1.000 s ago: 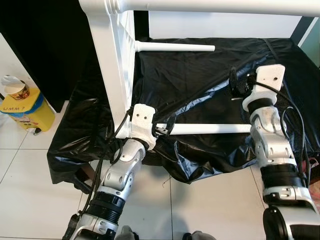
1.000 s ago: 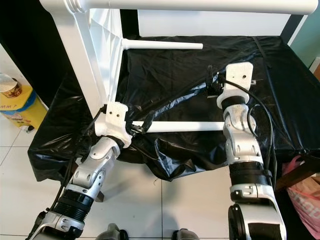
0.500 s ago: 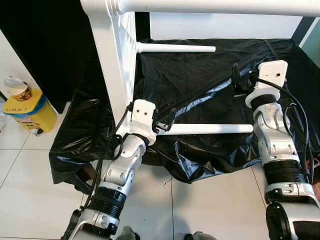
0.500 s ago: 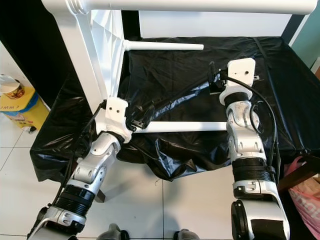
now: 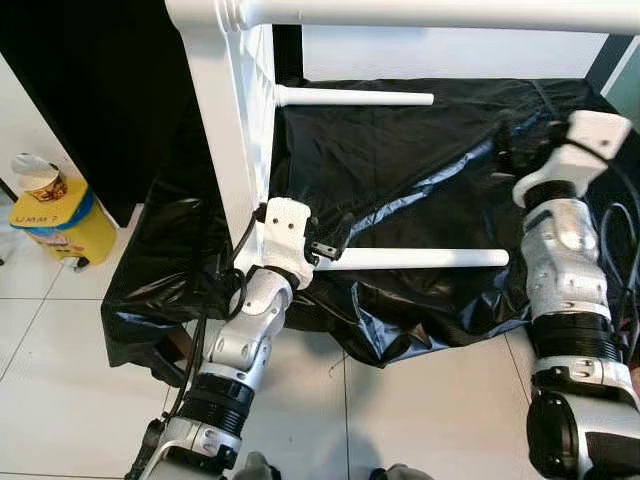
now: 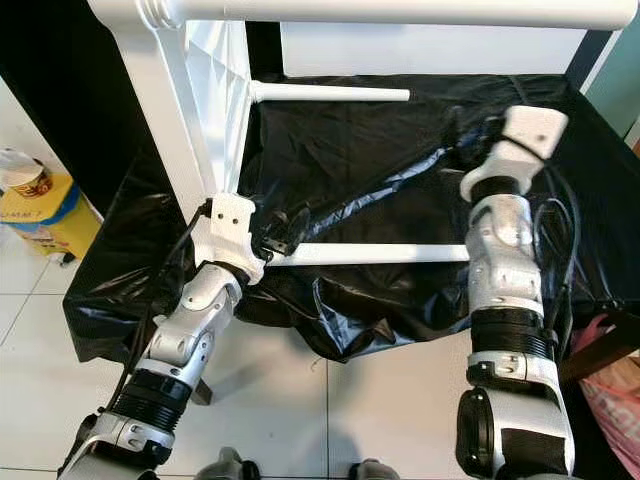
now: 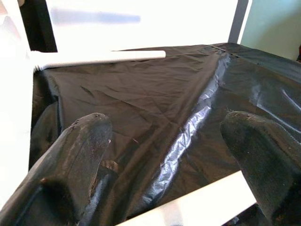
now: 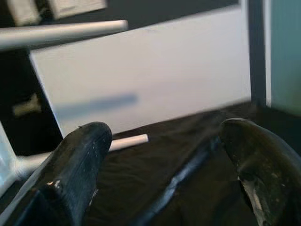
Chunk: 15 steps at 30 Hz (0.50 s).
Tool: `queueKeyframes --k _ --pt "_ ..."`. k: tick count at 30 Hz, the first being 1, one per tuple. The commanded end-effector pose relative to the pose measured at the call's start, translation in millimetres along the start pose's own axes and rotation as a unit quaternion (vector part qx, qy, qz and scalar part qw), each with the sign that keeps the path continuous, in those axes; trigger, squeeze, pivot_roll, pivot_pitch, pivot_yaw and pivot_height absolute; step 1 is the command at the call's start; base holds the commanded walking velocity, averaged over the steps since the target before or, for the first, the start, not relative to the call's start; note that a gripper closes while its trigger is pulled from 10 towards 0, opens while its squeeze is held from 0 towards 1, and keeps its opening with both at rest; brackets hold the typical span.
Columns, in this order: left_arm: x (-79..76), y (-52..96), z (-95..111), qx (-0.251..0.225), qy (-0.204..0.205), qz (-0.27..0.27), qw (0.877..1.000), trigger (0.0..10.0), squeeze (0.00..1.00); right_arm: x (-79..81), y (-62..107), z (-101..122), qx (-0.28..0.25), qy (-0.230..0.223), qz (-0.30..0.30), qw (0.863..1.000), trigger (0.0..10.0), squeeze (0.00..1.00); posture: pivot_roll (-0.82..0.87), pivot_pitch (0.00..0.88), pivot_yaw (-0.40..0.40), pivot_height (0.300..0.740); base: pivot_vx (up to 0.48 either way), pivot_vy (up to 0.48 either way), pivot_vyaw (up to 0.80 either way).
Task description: Building children table
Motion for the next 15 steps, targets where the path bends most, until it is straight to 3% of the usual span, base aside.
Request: queueKeyframes --k 1,2,3,4,7,8,11,14,15 --pt "-2.7 -0.2 2.5 -0.008 -0.003 -0.025 1.0 10.0 0.0 -22.3 3.7 -7.5 0.017 -0.078 -0.054 0.995 10.0 0.0 -0.03 0.065 0.038 0.74 0.0 0.0 0.0" --pt "-2.7 -0.2 2.5 -0.008 -0.003 -0.025 1.0 10.0 0.0 -22.3 3.7 -7.5 0.017 -0.078 -0.054 0.995 10.0 0.0 -0.03 0.065 0.038 0.74 0.0 0.0 0.0" --pt "-3.9 0.1 2.7 -0.008 -0.003 -0.029 1.0 10.0 0.0 -33.0 7.7 -14.6 0.026 -0.122 -0.078 0.989 10.0 0.0 -0.03 0.067 0.043 0.74 0.0 0.0 0.0" --pt "-3.9 0.1 2.7 -0.008 -0.003 -0.029 1.0 10.0 0.0 -33.0 7.7 -14.6 0.026 -0.122 -0.078 0.989 10.0 0.0 -0.03 0.067 0.043 0.74 0.0 0.0 0.0" --pt "-5.7 0.5 2.7 -0.008 -0.002 -0.034 0.999 10.0 0.0 -51.9 18.9 -34.9 0.05 -0.222 -0.123 0.966 10.0 0.0 -0.03 0.074 0.049 0.74 0.0 0.0 0.0" --pt "-5.7 0.5 2.7 -0.008 -0.002 -0.034 0.999 10.0 0.0 -51.9 18.9 -34.9 0.05 -0.222 -0.123 0.966 10.0 0.0 -0.03 0.074 0.049 0.74 0.0 0.0 0.0" --pt "-6.0 0.8 2.4 -0.008 -0.002 -0.035 0.999 10.0 0.0 -60.4 26.4 -47.5 0.063 -0.285 -0.146 0.945 10.0 0.0 -0.03 0.074 0.051 0.74 0.0 0.0 0.0" --pt "-6.7 1.1 2.3 -0.008 0.0 -0.036 0.999 10.0 0.0 -63.9 31.1 -54.1 0.07 -0.307 -0.156 0.936 10.0 0.0 -0.03 0.079 0.057 0.74 0.0 0.0 0.0" --pt "-7.6 1.4 2.1 -0.007 0.002 -0.038 0.999 10.0 0.0 -66.3 36.2 -60.7 0.078 -0.336 -0.165 0.924 10.0 0.0 -0.04 0.081 0.061 0.74 0.0 0.0 0.0"
Point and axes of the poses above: a point about 5 cm out from each wrist's last joint towards the gripper, its own y axis pointing back from the gripper into the wrist, its own z axis along the axis of the wrist's last joint, x = y × z, the point moved 1 cm from there along -y, pointing out of the wrist towards the gripper, and after that the axes turned 8 degrees about -y, right-handed, at the moved point
